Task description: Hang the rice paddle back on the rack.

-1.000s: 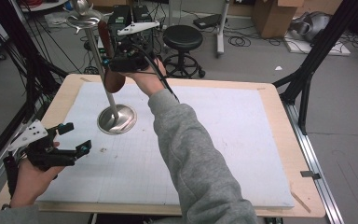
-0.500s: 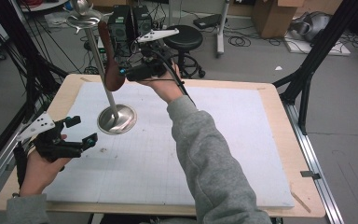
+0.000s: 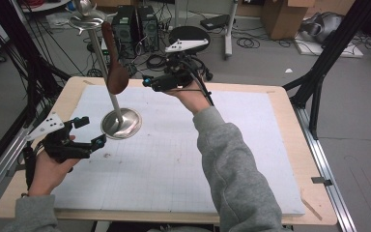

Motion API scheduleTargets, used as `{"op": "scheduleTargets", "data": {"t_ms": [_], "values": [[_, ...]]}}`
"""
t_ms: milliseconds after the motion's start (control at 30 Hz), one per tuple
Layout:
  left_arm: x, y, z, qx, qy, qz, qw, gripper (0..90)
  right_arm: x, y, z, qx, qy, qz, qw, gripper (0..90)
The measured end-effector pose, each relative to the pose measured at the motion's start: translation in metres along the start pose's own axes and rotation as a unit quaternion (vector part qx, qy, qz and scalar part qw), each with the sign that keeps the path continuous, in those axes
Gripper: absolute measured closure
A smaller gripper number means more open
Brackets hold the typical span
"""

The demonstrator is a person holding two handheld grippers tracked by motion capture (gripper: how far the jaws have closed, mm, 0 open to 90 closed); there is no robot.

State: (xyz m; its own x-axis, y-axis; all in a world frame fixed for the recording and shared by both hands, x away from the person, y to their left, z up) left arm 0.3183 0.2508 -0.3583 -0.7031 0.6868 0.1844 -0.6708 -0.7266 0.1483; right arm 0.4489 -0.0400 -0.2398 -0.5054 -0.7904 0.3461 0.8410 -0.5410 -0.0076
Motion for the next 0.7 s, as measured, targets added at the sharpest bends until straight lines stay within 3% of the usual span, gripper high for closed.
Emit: {"op": "scheduleTargets", "data": {"t_ms": [367,700], "values": [[0.001,-0.003,0.004,-0.001,0.005,0.001,1.0000,2.5,0.023,0.007,-0.020,-0.002,0.012,0.004,0.9999,0.0],[0.011,-0.015,0.008,0.010,0.022,0.015,0.9996,2.5,0.053,0.020,-0.049,-0.013,0.024,-0.004,0.9996,0.0]]}}
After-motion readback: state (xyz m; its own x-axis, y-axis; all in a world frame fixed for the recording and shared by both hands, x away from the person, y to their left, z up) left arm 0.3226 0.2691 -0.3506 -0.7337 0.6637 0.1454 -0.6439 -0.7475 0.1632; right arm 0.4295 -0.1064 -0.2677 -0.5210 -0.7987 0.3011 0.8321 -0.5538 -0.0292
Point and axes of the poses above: each handheld gripper's, and its own axes: x roughly backward along the jaws, z roughly out of its top, y roughly to its right, the point moved 3 cm from there along -x, roughly forward along the jaws, and after that the axes turned 2 degrees about x, right-handed, at the moved point
